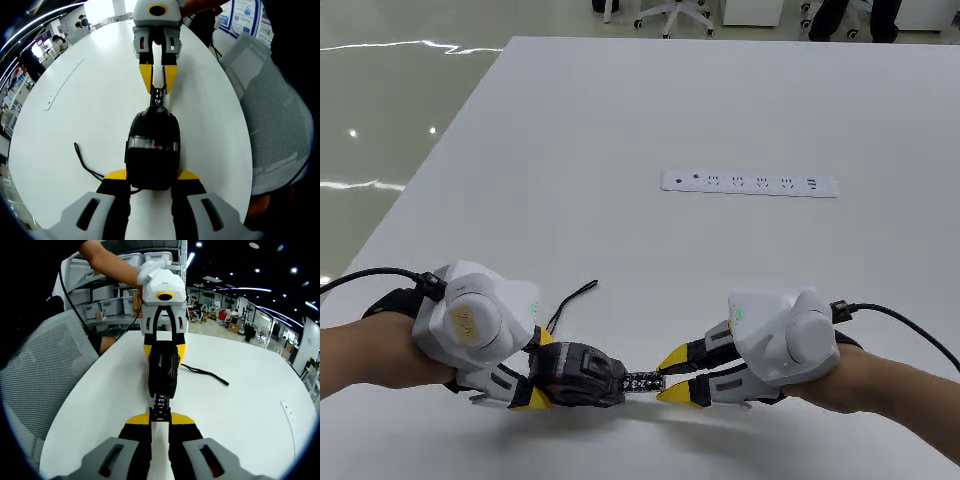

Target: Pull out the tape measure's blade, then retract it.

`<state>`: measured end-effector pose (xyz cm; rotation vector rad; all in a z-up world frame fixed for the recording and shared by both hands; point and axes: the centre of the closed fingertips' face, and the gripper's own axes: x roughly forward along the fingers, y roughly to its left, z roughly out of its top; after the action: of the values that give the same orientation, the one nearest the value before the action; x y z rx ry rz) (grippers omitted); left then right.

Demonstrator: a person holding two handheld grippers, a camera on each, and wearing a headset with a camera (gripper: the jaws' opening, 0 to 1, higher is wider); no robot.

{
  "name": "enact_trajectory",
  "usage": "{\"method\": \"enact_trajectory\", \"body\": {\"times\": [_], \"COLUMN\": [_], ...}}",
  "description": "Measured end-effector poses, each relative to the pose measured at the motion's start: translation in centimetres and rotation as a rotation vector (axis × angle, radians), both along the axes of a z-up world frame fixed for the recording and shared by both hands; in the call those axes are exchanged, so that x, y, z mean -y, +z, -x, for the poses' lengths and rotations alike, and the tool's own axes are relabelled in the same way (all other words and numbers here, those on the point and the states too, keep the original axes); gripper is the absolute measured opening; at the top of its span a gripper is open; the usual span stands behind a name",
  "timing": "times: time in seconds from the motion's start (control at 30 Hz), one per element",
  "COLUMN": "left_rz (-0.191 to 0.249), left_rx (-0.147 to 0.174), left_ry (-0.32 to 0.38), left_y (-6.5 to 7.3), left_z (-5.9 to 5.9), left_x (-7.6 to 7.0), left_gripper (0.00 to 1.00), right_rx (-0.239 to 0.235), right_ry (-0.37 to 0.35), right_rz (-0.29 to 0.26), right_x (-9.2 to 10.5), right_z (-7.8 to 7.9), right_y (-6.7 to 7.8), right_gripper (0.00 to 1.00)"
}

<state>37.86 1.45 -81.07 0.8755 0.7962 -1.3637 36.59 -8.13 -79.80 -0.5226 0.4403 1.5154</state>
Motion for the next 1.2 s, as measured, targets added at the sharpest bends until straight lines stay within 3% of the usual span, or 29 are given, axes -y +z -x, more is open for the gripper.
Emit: {"method": "enact_trajectory", "body": {"times": [1.2], "left_rz": [0.010], "left_rx": [0.000], "left_ry": [0.003], "left_y": [0.0], "left_z": [0.0], "left_x": [0.2], "left_gripper": [0.26], "right_rx": [-0.010], "right_ry": [-0.007], "right_rz": [0.005], "right_x": [1.7], "right_z": [0.1], "right_y": [-0.1], "right_gripper": [0.10]}}
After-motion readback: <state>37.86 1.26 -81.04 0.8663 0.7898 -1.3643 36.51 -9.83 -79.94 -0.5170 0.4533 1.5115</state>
